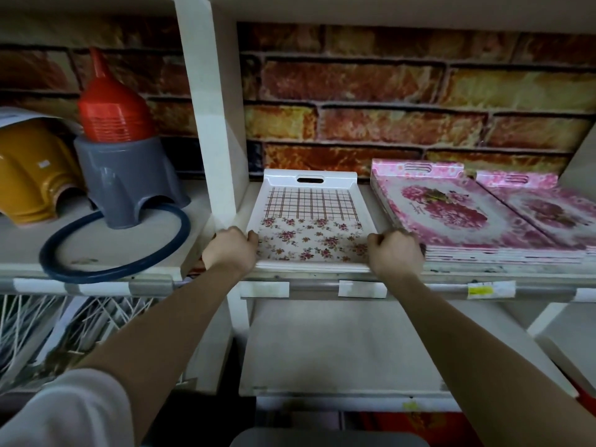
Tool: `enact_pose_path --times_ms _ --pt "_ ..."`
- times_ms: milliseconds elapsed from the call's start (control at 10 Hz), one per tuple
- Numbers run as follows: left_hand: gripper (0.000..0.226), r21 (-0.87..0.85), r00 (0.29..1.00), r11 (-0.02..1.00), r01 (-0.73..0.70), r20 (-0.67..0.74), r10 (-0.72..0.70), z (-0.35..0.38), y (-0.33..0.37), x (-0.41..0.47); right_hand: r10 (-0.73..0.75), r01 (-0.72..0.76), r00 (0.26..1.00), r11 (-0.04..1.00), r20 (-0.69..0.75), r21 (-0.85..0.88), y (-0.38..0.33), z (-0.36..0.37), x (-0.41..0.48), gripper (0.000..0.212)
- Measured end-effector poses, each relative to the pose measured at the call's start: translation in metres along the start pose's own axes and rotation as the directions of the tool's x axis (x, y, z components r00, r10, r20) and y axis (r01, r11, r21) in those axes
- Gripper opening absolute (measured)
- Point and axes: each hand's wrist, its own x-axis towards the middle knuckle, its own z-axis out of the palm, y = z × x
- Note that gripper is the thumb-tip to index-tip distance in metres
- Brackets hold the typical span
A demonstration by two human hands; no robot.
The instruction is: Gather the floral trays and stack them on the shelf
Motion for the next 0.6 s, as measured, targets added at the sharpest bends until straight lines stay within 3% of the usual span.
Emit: enact_pose_path --times_ms 300,400,500,600 --pt "0.040 0.010 0.980 0.998 -0.065 -0.189 0.066 -0.003 0.001 -0.016 -0.218 0.218 0.976 0.976 -0.013 -0.006 0.008 -0.011 -0.006 0.029" --pt "0.039 0.030 0.975 0.990 -0.140 -0.169 0.143 -0.010 0.008 -0.033 -0.260 0.264 0.964 0.963 -0.057 0.064 0.020 -0.027 -0.020 0.023" --pt "0.038 -0.061 0.970 0.978 -0.198 -0.154 0.186 -0.017 0.022 -0.056 -0.255 0.269 0.962 0.949 -0.101 0.166 0.035 -0.043 -0.037 0.021" --pt "0.035 -0.268 0.971 0.939 -0.216 -0.157 0.179 -0.025 0.047 -0.078 -0.213 0.235 0.971 0.932 -0.105 0.276 0.052 -0.065 -0.044 0.021"
